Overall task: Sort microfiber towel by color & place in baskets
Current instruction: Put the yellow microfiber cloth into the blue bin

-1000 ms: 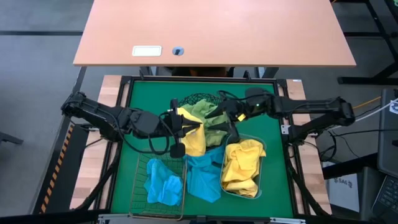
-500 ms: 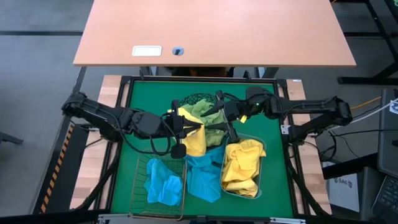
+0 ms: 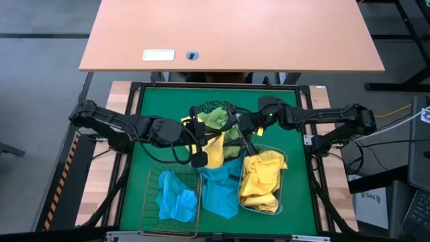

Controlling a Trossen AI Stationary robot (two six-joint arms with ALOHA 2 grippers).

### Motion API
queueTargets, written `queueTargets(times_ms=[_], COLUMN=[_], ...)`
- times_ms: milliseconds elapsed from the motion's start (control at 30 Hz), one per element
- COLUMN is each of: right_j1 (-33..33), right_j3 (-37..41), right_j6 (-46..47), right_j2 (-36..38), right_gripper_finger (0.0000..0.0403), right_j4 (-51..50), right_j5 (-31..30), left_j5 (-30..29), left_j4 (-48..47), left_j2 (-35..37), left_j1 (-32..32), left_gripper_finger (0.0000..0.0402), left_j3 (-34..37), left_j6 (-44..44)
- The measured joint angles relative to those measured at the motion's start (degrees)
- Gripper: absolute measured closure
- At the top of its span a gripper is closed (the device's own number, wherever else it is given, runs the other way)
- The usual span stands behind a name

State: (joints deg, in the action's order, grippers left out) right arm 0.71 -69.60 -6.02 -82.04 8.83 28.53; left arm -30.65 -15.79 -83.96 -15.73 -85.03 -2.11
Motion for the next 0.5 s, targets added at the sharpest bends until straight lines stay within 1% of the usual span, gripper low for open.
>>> queueTargets(times_ms=[100,167,267,300,400,500], right_j1=[0.0,0.0,0.09,0.11,0.11,0.11], right_j3=[0.0,0.0,0.0,0.0,0.0,-1.91], right_j6=[0.04,0.09,0.14,0.16,1.91,4.93], right_j2=[-0.19,-0.31,-0.26,-0.06,1.47,3.75], right_gripper_finger=[0.0249,0.0293,0.0375,0.0388,0.0383,0.0392], right_j4=[0.16,0.02,0.16,-0.06,-1.68,-8.45], right_j5=[0.02,0.01,-0.04,-0.05,-0.46,-1.3], left_j5=[0.12,0.13,0.16,-0.02,-1.01,-2.47], left_j4=[0.01,-0.02,0.0,0.0,0.19,0.57], left_j2=[0.02,0.02,0.02,0.02,0.02,0.0], left_j1=[0.51,0.76,0.84,0.82,0.82,0.79], left_gripper_finger=[0.0401,0.0401,0.0401,0.0401,0.0401,0.0401], left_j3=[0.0,0.0,0.0,0.0,0.0,0.0], left_j6=[0.0,0.02,0.07,0.14,0.48,0.5])
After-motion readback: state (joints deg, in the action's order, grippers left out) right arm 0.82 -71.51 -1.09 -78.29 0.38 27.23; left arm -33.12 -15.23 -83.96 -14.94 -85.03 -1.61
